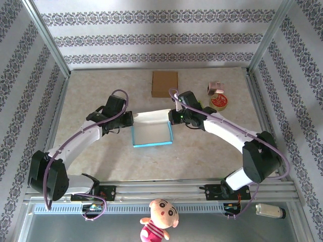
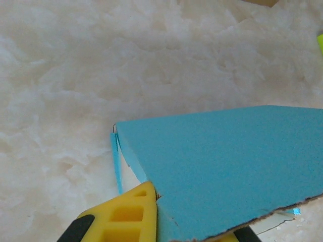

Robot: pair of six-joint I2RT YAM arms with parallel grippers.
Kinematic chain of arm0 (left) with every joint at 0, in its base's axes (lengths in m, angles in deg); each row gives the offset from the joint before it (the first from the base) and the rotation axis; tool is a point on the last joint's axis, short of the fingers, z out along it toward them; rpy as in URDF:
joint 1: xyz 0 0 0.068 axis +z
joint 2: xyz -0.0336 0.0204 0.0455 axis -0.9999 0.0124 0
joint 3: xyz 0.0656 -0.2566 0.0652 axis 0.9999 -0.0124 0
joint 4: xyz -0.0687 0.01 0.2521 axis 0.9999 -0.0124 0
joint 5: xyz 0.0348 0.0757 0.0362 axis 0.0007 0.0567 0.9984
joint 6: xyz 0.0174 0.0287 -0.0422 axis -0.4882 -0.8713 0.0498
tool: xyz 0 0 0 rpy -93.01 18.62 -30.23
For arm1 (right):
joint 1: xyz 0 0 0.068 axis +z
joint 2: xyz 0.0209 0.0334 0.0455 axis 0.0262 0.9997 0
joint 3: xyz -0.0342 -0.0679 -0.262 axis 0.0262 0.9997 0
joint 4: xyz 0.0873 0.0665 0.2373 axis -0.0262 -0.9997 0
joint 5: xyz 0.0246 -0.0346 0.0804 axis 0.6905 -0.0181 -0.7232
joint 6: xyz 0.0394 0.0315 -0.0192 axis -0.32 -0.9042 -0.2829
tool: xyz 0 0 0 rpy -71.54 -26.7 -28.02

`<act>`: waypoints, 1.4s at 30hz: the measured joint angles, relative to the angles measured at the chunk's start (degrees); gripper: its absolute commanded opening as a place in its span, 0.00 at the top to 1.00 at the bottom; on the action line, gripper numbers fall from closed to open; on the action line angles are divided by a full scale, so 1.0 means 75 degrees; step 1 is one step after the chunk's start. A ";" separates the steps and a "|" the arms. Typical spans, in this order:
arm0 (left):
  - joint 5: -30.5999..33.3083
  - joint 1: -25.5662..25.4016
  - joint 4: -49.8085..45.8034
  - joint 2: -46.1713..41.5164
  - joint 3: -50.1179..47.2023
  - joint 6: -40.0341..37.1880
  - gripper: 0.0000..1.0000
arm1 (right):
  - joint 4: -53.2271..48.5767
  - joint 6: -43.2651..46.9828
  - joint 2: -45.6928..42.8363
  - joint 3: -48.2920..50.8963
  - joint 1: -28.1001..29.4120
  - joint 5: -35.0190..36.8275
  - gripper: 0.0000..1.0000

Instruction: Fold the paper box

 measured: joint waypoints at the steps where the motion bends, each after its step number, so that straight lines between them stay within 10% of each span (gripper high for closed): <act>1: 0.0073 -0.0055 0.0061 -0.0070 -0.0090 0.0058 0.93 | 0.0082 -0.0073 -0.0085 0.0128 0.0052 0.0038 0.93; 42: 0.1072 -0.1037 0.0766 -0.1323 -0.1463 0.1207 0.93 | 0.1349 -0.3083 -0.0490 0.1102 0.0691 0.0702 0.92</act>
